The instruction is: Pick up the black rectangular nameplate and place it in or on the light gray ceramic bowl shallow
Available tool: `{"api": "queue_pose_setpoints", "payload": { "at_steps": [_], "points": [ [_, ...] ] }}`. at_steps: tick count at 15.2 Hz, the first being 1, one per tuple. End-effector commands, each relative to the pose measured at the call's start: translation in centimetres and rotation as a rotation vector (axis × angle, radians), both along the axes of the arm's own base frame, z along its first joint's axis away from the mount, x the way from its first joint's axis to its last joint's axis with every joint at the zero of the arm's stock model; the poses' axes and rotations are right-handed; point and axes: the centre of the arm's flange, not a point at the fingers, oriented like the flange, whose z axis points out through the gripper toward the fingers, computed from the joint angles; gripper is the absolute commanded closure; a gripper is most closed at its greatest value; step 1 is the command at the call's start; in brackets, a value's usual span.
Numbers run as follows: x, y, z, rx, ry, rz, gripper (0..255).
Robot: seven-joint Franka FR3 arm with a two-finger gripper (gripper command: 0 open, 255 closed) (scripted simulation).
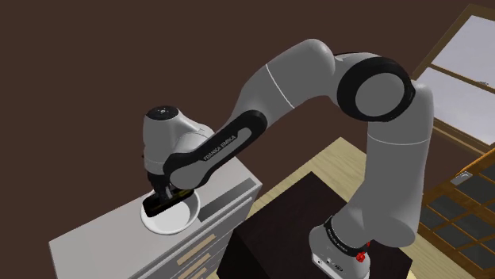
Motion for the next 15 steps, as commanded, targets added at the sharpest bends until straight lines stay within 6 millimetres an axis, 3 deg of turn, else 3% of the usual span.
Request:
{"api": "queue_pose_setpoints", "payload": {
  "at_steps": [1,9,10,15],
  "points": [
    [0.03,-0.08,-0.99,0.000,-0.001,0.000,255],
    [0.03,-0.08,-0.99,0.000,-0.001,0.000,255],
    [0.03,-0.08,-0.99,0.000,-0.001,0.000,0],
    [0.03,-0.08,-0.99,0.000,-0.001,0.000,0]
  ]
}}
